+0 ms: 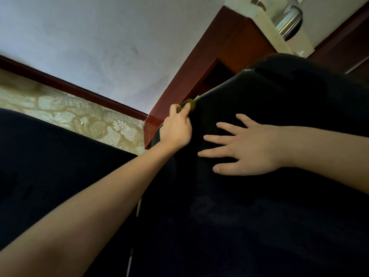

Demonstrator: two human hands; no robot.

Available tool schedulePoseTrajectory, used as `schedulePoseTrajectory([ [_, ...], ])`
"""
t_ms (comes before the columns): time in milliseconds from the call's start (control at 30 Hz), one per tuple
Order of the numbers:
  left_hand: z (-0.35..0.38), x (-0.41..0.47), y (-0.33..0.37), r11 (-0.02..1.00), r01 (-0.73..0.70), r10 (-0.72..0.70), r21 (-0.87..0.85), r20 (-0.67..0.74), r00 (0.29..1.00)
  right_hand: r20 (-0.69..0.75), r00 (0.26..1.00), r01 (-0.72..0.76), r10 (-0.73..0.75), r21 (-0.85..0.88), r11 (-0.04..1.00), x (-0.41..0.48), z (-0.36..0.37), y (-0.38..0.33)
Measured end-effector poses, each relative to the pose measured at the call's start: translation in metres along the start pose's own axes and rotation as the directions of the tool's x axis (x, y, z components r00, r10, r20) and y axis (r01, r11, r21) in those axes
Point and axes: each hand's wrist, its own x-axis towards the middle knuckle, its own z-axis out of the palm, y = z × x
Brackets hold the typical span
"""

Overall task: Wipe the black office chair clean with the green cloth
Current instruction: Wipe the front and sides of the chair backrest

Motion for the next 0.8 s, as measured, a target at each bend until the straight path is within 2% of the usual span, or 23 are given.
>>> schedulePoseTrajectory([
  [133,0.002,-0.008,-0.026,0.993,0.117,-0.116,-0.03,0.029,0.993,0.002,1.0,-0.004,0.004,-0.019,1.0,-0.001,-0.001,-0.002],
  [300,0.002,-0.037,-0.064,0.985,0.17,-0.167,-0.033,0.096,0.981,0.011,1.0,-0.009,0.009,-0.016,1.0,-0.002,-0.003,-0.003],
  [467,-0.001,-0.085,-0.075,0.939,0.302,-0.274,-0.163,0.174,0.946,0.01,1.0,-0.009,0.009,-0.017,1.0,-0.003,-0.005,-0.005],
  [600,-0.008,-0.106,-0.054,0.959,0.176,-0.144,-0.222,0.153,0.978,0.015,1.0,-0.021,0.021,-0.005,1.0,-0.004,-0.005,-0.006],
  [733,-0.013,-0.093,-0.037,0.992,-0.01,0.031,-0.125,0.168,0.985,0.023,0.999,-0.026,0.027,-0.024,0.999,-0.001,-0.005,-0.006],
  [800,-0.008,-0.081,-0.036,0.995,-0.044,0.057,-0.09,0.15,0.987,0.024,0.999,-0.027,0.027,-0.025,0.999,0.0,-0.004,-0.005],
])
